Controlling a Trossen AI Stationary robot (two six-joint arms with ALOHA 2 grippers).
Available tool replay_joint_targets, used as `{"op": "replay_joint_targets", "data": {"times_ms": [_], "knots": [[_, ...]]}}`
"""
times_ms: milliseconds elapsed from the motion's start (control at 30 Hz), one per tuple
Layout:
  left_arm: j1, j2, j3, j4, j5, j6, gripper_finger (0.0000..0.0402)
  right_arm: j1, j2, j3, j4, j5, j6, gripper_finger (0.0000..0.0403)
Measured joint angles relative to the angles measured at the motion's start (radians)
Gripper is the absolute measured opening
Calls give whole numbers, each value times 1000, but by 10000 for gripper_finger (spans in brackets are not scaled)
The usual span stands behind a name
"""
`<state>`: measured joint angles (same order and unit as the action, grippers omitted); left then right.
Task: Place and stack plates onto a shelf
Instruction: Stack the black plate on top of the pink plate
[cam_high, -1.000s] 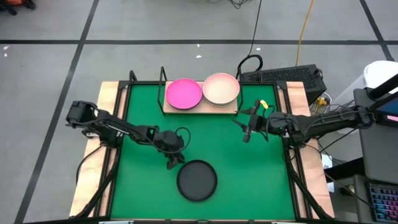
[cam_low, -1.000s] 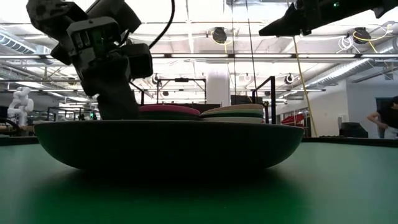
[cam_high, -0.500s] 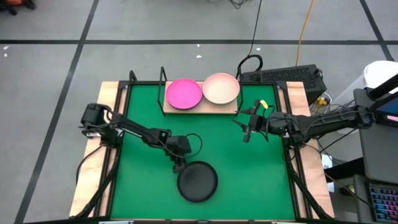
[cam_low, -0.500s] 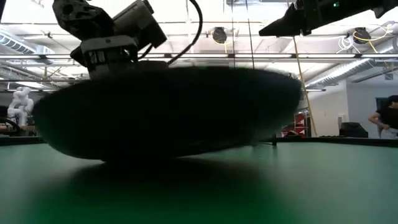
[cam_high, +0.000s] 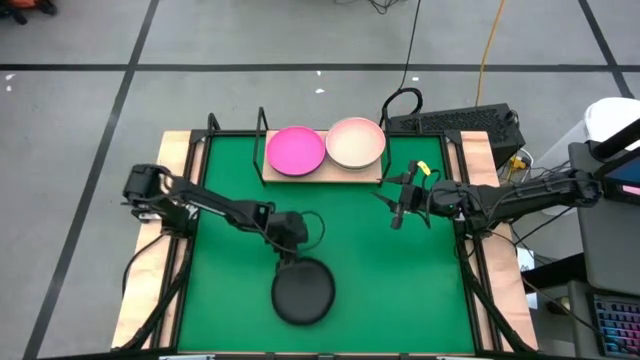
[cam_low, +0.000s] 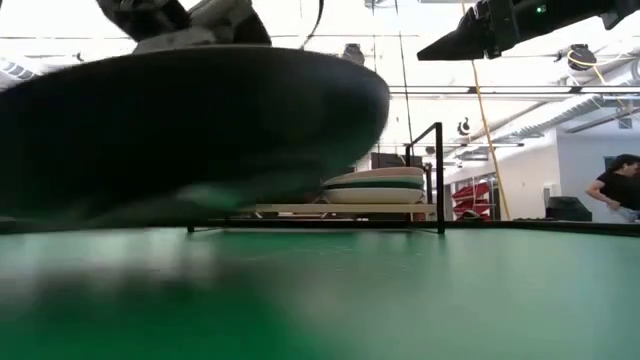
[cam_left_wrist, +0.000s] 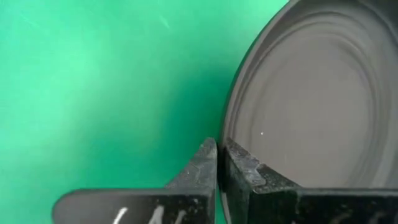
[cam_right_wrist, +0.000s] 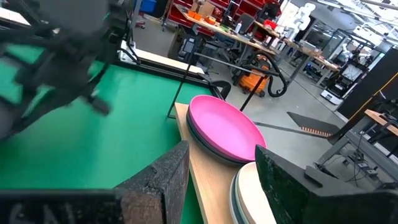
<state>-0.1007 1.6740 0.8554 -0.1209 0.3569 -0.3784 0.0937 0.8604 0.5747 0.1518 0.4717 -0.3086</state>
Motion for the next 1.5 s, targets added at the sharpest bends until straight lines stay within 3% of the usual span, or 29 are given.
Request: {"op": "replay_joint_targets", "data": {"times_ms": [167, 367, 567, 900, 1067, 1300, 1500], "knots": [[94, -145, 105, -248, -142, 148, 10, 0, 0, 0, 2, 1, -7, 165], [306, -290, 277, -418, -280, 342, 10, 0, 0, 0, 17, 2, -17, 165], [562, -313, 405, -407, -262, 502, 10, 0, 0, 0, 54, 0, -21, 165], [891, -207, 431, -428, -102, 512, 10, 0, 0, 0, 60, 0, -21, 164], [958, -144, 432, -431, -95, 496, 16, 0, 0, 0, 61, 0, -25, 165], [978, -90, 432, -437, -203, 491, 70, 0, 0, 0, 61, 0, -25, 164], [969, -94, 432, -454, -228, 505, 102, 0, 0, 0, 56, -1, -25, 164]]}}
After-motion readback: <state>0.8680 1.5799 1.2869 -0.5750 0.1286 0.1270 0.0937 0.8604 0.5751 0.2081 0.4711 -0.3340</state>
